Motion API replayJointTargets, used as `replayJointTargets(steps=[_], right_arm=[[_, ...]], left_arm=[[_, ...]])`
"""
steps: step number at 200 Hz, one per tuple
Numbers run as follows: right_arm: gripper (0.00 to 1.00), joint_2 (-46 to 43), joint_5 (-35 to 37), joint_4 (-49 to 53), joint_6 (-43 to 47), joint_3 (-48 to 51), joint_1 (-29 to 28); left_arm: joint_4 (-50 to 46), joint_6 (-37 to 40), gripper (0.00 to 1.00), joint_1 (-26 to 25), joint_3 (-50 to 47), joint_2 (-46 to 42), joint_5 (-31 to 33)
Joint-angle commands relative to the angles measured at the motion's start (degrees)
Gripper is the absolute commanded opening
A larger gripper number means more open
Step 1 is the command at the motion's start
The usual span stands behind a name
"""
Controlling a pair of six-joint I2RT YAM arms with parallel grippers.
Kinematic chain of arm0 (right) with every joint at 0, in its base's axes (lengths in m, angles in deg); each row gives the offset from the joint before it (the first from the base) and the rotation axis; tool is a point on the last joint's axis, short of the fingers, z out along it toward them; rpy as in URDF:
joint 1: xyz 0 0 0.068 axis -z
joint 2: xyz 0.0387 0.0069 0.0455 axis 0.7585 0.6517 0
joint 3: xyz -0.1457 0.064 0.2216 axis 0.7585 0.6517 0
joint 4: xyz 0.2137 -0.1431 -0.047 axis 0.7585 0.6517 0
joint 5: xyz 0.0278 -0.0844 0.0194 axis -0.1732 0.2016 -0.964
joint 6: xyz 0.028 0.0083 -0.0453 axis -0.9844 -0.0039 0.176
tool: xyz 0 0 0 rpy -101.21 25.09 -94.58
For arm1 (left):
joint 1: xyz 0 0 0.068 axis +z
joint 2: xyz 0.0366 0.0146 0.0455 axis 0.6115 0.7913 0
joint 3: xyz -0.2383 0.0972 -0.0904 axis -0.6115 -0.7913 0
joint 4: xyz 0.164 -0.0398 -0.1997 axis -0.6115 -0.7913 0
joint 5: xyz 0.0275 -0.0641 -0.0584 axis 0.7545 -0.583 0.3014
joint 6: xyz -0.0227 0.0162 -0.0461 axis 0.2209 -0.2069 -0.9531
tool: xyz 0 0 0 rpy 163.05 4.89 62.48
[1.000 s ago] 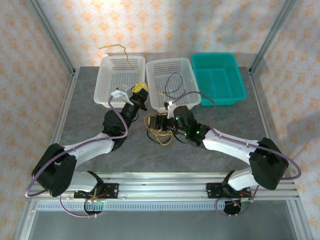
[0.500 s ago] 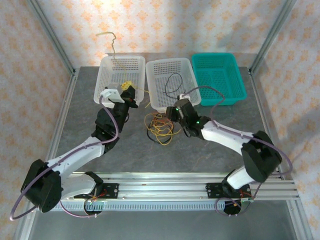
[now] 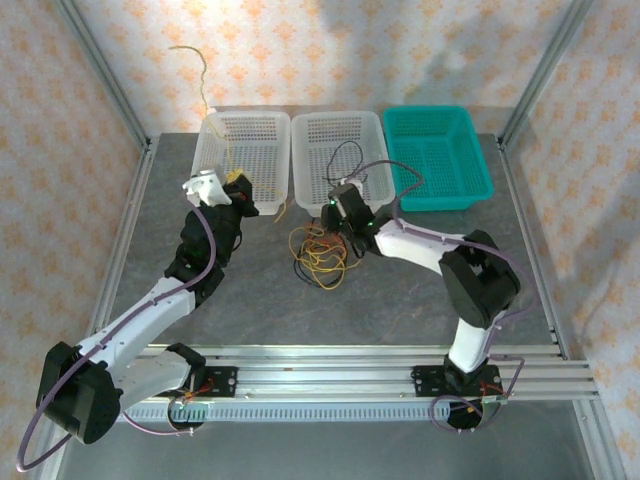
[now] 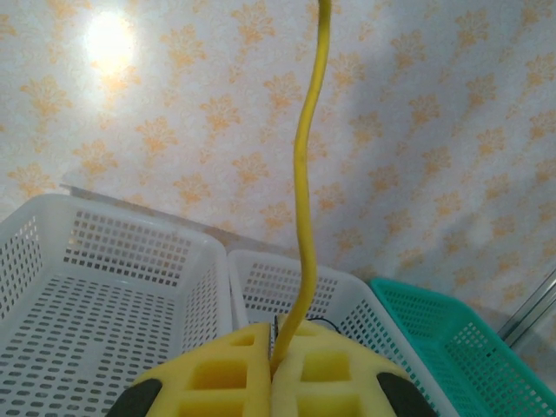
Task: Untangle the cables
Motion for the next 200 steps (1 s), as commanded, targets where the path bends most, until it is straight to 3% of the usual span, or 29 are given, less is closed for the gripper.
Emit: replayJointTargets(steps=[1, 36, 82, 119, 152, 170, 200], right_arm=[[0.46, 1.6, -1.4, -0.4, 0.7, -3.3, 0.2], [0.48, -3.1, -2.7, -3.4, 2.5, 0.0, 0.1], [0.56, -18.6, -2.5, -8.2, 4.8, 10.6, 1.0], [0.65, -28.8, -25.7, -12.5, 4.5, 15.2, 6.5], [0.72, -30.1, -44.7, -13.5, 5.9, 13.2, 8.6], [0.73, -28.7, -48.9, -12.6, 6.9, 11.6, 8.5], [0.71, -26.7, -50.1, -12.8, 7.3, 10.6, 8.5]], left_arm=[[-1.7, -0.9, 0.0, 0.4, 0.2, -0.9, -0.2], [-1.8, -0.4, 0.0, 0.5, 0.1, -1.2, -3.0], [4.0, 1.7, 0.0, 0.7, 0.2, 0.8, -14.6], [10.3, 2.3, 0.0, 0.9, 1.0, 3.5, -23.4], [17.1, 1.5, 0.0, 1.2, 2.6, 7.0, -32.8], [21.1, 0.0, 0.0, 1.3, 3.4, 8.8, -37.5], [27.0, -3.3, 0.0, 1.3, 4.6, 11.5, -42.9]])
